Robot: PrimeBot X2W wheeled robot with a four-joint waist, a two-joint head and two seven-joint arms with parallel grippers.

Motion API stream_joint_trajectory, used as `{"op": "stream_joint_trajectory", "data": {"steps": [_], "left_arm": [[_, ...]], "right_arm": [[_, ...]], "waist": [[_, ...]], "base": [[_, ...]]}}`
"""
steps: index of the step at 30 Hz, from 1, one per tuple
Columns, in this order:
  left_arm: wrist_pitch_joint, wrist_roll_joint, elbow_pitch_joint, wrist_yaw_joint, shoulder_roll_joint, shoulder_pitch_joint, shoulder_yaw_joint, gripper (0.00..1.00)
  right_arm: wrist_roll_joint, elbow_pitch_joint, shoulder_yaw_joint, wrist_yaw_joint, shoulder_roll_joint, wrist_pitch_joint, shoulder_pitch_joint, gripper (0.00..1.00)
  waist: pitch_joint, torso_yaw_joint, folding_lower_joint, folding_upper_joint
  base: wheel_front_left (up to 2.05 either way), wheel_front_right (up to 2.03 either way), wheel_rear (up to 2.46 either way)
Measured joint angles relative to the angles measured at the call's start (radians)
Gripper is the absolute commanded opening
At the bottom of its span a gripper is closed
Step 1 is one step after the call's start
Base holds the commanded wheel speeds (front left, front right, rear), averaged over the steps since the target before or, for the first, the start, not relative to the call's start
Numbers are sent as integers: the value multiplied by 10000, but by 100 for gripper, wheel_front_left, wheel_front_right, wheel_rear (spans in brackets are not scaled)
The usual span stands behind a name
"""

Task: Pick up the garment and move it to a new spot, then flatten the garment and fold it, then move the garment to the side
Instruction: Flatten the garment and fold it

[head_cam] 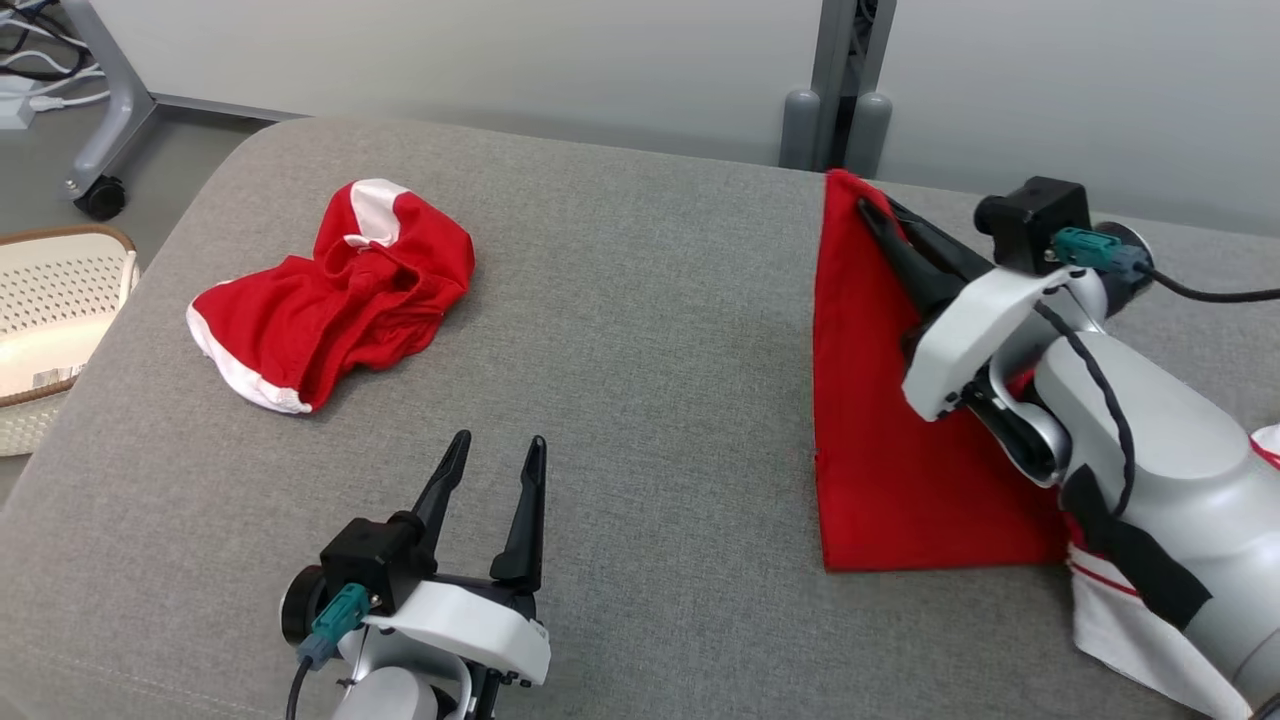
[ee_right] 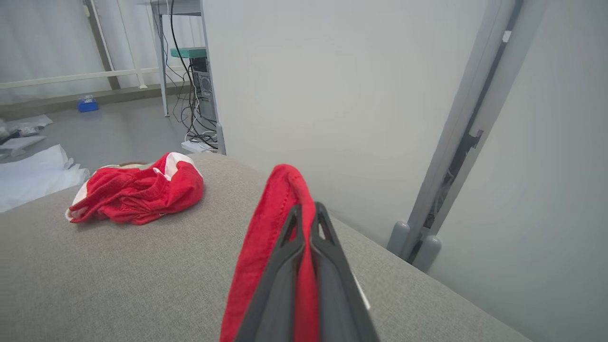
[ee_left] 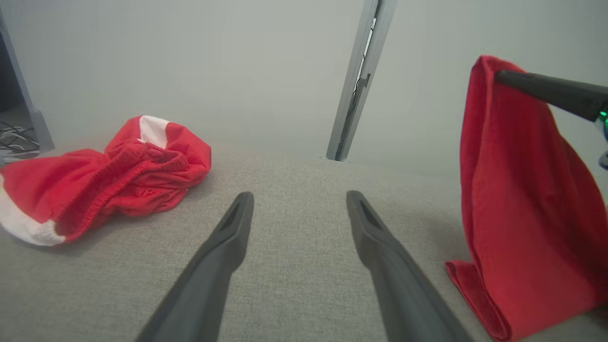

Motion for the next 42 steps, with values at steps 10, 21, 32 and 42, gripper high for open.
{"op": "stream_joint_trajectory", "data": {"steps": [10,21,32,42], "left_arm": [[0,58,8,-15,4,165,88,100],[0,161,73,-52,4,272,286,100],[0,232,50,-90,0,337,581,100],[0,284,27,-88,2,187,752,100]], "right_arm": [[-222,-449,1536,0,926,144,1130,0],[704,-1302,3212,0,769,744,1591,100],[738,-1024,1871,0,-249,-6,1641,100],[-1386,-1906,-4291,0,-357,-71,4616,100]], "waist": [[-260,362,1,0],[-430,-23,0,0],[-594,-1207,0,0],[-400,-2288,0,0]], "base": [[0,0,0],[0,0,0],[0,0,0],[0,0,0]]}}
